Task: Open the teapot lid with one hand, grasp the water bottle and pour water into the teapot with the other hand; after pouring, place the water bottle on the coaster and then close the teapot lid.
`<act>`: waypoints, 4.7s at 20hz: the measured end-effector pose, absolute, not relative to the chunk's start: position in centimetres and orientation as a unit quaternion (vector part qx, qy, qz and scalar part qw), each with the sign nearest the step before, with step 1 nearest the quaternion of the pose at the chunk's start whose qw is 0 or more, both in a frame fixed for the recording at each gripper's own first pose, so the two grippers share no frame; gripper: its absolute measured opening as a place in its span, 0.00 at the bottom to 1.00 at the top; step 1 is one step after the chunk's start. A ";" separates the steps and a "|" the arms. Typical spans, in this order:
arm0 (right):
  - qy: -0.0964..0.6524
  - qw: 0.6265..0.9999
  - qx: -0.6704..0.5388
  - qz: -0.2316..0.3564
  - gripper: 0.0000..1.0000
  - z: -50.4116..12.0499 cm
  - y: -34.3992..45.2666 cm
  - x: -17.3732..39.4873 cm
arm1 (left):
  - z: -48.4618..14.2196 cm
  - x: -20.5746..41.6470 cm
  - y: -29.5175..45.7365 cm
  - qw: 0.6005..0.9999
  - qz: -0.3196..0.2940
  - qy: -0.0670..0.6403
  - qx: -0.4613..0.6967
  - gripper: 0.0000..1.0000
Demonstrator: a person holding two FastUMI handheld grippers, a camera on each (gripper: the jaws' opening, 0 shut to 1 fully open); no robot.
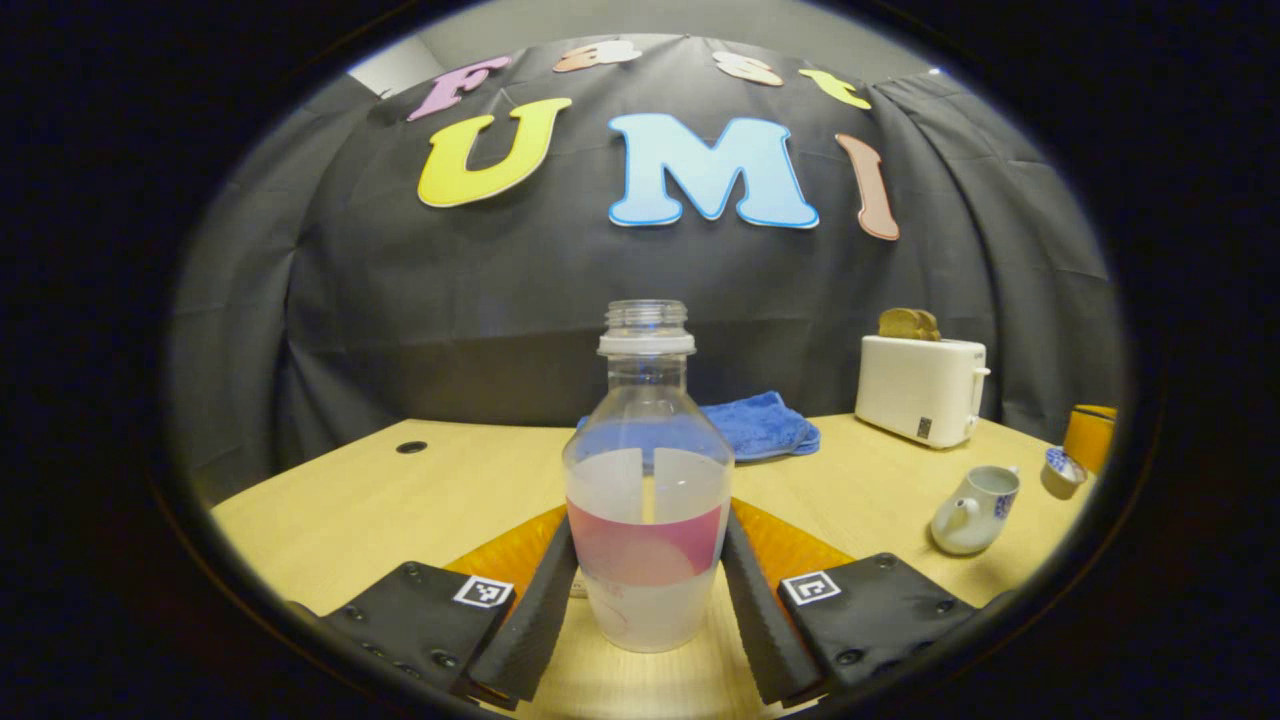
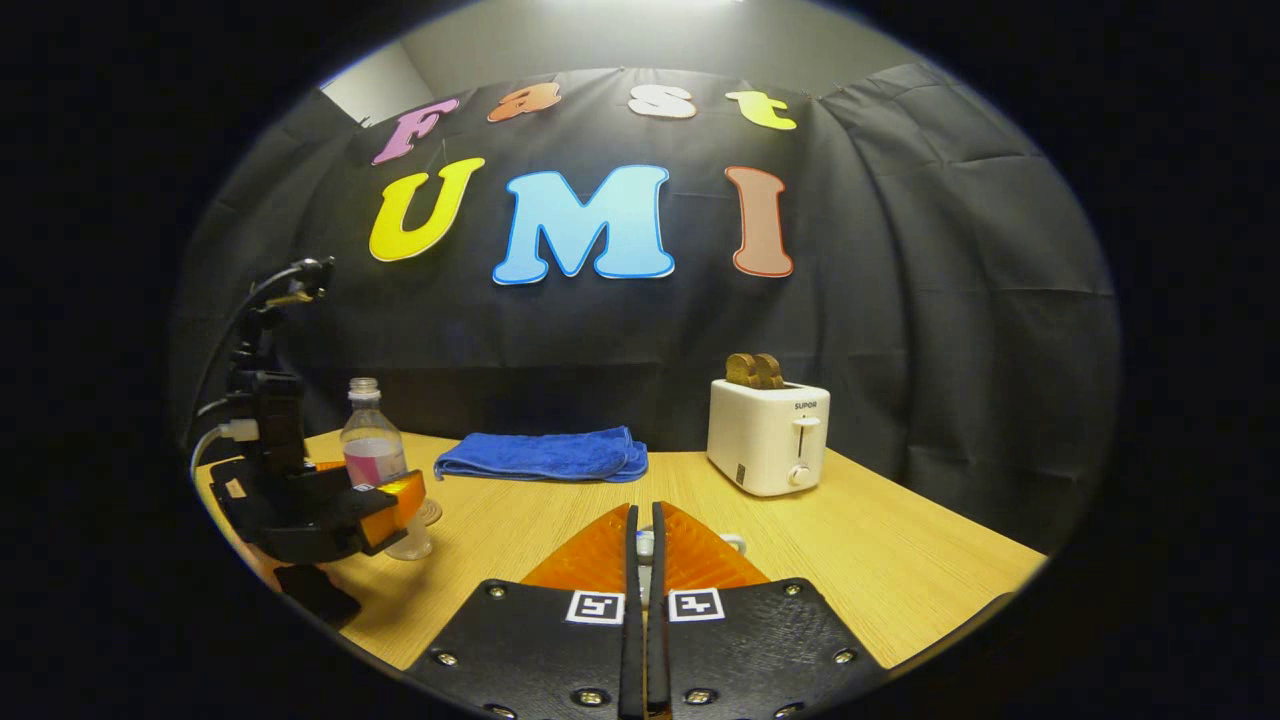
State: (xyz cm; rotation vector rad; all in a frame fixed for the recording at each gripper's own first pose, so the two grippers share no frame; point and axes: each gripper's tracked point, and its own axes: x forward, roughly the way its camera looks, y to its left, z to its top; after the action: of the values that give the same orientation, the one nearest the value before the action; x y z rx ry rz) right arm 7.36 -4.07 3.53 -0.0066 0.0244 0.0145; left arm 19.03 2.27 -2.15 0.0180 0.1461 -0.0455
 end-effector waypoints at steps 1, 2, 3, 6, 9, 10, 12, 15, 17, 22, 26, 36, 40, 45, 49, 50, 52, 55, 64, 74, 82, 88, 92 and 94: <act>0.011 1.000 -0.004 0.005 0.02 3.6 -4.6 6.2 | -2.0 19.0 1.9 0.997 -0.024 0.072 0.018 0.87; 0.012 1.000 -0.004 0.004 0.02 3.4 -5.0 5.0 | -1.9 18.8 1.8 0.997 -0.022 0.069 0.029 0.87; 0.013 1.000 -0.003 0.004 0.02 3.3 -5.3 3.9 | -1.6 18.7 1.5 0.997 -0.022 0.066 0.040 0.87; 0.030 1.000 -0.007 0.006 0.02 1.6 -6.0 0.2 | -0.3 18.4 -1.1 0.994 -0.041 0.049 0.086 0.88; 0.041 0.999 -0.011 0.003 0.02 0.2 -6.6 -2.8 | 0.6 18.3 -3.3 0.984 -0.050 0.035 0.165 0.87; 0.044 0.999 -0.013 0.001 0.02 -0.3 -6.8 -3.5 | 0.4 18.3 -3.8 0.981 -0.052 0.036 0.184 0.87; 0.049 0.999 -0.009 0.000 0.02 -1.1 -7.2 -5.0 | -0.2 18.5 -5.2 0.971 -0.060 0.045 0.228 0.87; 0.052 0.999 -0.005 -0.006 0.02 -1.6 -7.9 -6.3 | -0.9 18.8 -7.0 0.944 -0.072 0.051 0.318 0.87; 0.051 0.999 -0.007 -0.007 0.02 -1.6 -8.1 -6.8 | -0.8 19.1 -7.7 0.925 -0.076 0.048 0.369 0.88; 0.046 0.999 -0.011 -0.007 0.02 -1.7 -8.3 -7.5 | -1.7 19.6 -9.6 0.878 -0.090 0.051 0.468 0.87; 0.054 0.998 -0.011 -0.002 0.02 -2.2 -8.4 -8.1 | -2.4 19.3 -10.9 0.841 -0.099 0.050 0.530 0.87; 0.047 0.999 -0.013 0.003 0.02 -2.0 -8.5 -8.6 | -2.5 19.1 -14.3 0.744 -0.114 0.022 0.658 0.87; 0.045 0.999 -0.007 0.003 0.02 -2.0 -8.6 -8.6 | -2.5 19.8 -14.9 0.714 -0.125 0.025 0.688 0.87; 0.047 0.999 -0.004 0.003 0.02 -2.2 -8.9 -8.6 | -1.8 20.1 -14.9 0.689 -0.121 0.018 0.715 0.87; 0.056 0.998 -0.001 0.004 0.02 -2.7 -8.9 -8.7 | -2.0 20.7 -15.0 0.660 -0.124 0.021 0.741 0.88; 0.056 0.998 -0.001 0.004 0.02 -2.8 -9.0 -8.7 | -1.9 20.7 -14.9 0.650 -0.124 0.021 0.750 0.88; 0.063 0.998 -0.002 0.005 0.02 -3.2 -9.0 -8.5 | -1.8 20.8 -14.9 0.635 -0.123 0.021 0.762 0.88; 0.070 0.998 0.005 0.003 0.02 -3.6 -9.2 -8.5 | -1.8 20.7 -15.2 0.623 -0.130 0.022 0.771 0.88; 0.070 0.998 0.003 0.004 0.02 -3.7 -9.2 -8.6 | -0.6 20.6 -15.9 0.565 -0.118 0.009 0.816 0.87; 0.071 0.997 0.005 0.003 0.02 -3.8 -9.3 -8.6 | 0.0 20.6 -16.0 0.533 -0.123 0.011 0.837 0.88; 0.080 0.997 0.012 0.005 0.02 -4.2 -9.4 -8.7 | 1.2 20.8 -16.1 0.494 -0.106 -0.001 0.863 0.87; 0.081 0.997 0.010 0.005 0.02 -4.2 -9.4 -8.6 | 1.3 20.1 -16.8 0.475 -0.111 -0.001 0.873 0.87; 0.083 0.997 0.008 0.008 0.02 -4.3 -9.4 -8.6 | 1.3 20.0 -17.1 0.464 -0.111 -0.002 0.879 0.88; 0.082 0.997 0.008 0.008 0.02 -4.2 -9.4 -8.6 | 1.6 20.2 -17.1 0.456 -0.108 -0.004 0.884 0.88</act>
State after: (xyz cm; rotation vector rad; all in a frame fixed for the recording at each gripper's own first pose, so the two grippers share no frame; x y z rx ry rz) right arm -8.64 -9.38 -4.20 0.0160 0.1643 0.0157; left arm 20.18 -17.12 1.56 2.1789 -0.0089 -0.2663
